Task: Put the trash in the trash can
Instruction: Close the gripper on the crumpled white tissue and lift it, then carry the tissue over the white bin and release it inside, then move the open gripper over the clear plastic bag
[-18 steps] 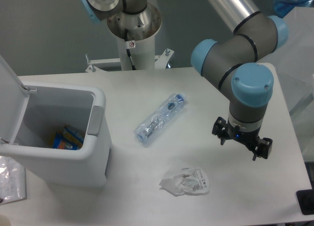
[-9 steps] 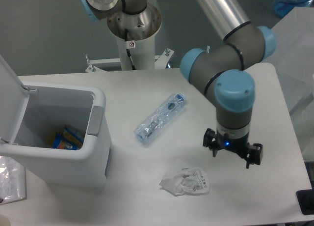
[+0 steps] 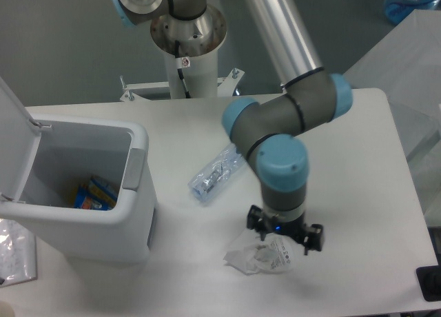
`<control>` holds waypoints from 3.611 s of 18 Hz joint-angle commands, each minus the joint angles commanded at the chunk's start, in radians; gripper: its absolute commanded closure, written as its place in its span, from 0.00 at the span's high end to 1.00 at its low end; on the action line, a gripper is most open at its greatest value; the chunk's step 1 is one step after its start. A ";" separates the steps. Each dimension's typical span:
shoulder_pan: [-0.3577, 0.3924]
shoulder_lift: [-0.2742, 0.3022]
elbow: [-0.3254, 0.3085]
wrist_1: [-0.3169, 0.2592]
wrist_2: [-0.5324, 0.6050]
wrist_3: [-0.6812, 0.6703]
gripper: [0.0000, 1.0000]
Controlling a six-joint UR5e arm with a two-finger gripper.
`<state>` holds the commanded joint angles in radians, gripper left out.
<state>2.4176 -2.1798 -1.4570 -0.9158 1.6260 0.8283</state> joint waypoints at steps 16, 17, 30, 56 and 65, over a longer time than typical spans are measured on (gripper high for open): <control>-0.011 -0.098 0.058 0.005 0.003 0.023 0.06; -0.011 -0.098 0.057 0.005 0.003 0.023 0.03; 0.002 0.031 0.050 0.000 -0.043 -0.006 0.02; -0.043 0.594 -0.189 -0.006 -0.667 -0.101 0.09; -0.117 0.606 -0.266 0.005 -0.664 -0.038 1.00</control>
<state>2.3010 -1.5739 -1.7226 -0.9112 0.9618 0.7899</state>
